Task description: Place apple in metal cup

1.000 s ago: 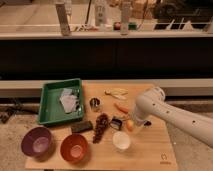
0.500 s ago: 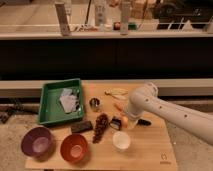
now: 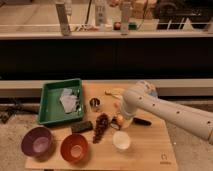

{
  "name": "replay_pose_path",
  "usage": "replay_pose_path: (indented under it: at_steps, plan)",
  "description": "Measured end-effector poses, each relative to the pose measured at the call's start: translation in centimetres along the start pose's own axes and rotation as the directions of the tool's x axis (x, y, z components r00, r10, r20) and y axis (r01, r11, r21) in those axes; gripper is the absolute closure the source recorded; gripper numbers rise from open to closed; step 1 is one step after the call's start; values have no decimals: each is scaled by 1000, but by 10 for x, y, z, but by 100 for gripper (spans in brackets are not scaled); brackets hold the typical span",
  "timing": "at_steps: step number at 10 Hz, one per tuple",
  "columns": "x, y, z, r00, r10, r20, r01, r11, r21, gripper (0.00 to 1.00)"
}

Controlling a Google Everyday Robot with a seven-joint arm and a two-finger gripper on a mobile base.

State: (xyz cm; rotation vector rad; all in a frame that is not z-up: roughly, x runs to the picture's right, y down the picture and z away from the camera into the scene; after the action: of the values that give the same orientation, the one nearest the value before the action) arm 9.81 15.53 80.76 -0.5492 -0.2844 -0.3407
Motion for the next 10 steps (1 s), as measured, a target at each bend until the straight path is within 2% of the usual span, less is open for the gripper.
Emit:
replay_pose_path:
  at_steps: [1, 4, 6, 8, 10]
  plan:
    - [-1, -2, 0, 1000, -5, 0, 5, 1000, 1, 30]
    - [-7, -7, 0, 1000, -18, 1, 18, 1000, 2, 32]
    - [-9, -7, 3, 1000, -26, 6, 26, 1000, 2, 25]
    - [-6, -7, 1, 999, -34, 6, 34, 999, 4, 30]
    - [-11, -8, 3, 999, -38, 12, 38, 999, 5, 22]
